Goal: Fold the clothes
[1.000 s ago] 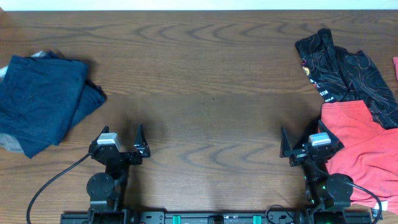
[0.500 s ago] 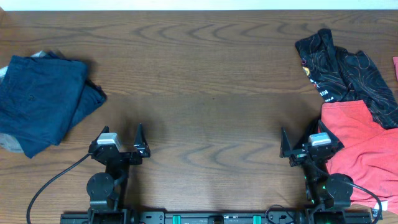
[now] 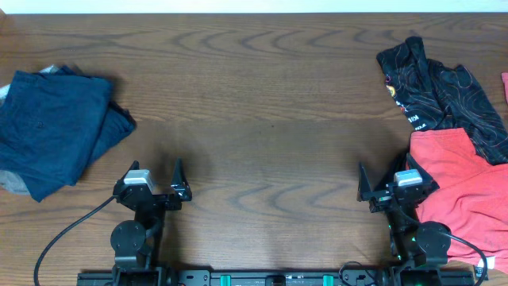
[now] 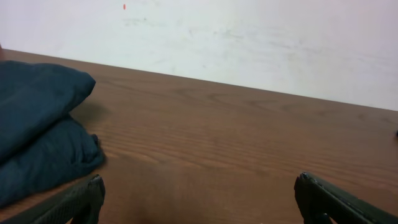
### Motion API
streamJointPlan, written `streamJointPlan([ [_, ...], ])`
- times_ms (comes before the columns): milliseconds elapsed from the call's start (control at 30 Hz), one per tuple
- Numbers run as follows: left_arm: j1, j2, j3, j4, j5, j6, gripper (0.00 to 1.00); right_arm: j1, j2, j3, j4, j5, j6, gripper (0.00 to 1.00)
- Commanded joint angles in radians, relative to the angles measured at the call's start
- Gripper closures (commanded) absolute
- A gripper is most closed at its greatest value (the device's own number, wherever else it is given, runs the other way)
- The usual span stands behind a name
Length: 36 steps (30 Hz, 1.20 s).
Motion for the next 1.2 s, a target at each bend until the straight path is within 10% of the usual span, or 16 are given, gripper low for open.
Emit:
streamJointPlan([
  [0, 0.005, -0.005, -0.025, -0.018, 0.002, 0.017, 0.02, 0.01, -0.004, -0.001, -0.003, -0.005, -0.011, 0.01],
  [667, 0.005, -0.001, -0.007, -0.035, 0.09, -0.014, 0.02, 0.01, 0.002, 0.016, -0.027, -0.054, 0.166, 0.01],
  [1167, 0.005, 0.472, 0.548, -0.631, 0.124, -0.014, 0.02, 0.008, 0.462, 0.46, -0.537, 0.062, 0.177, 0.01],
])
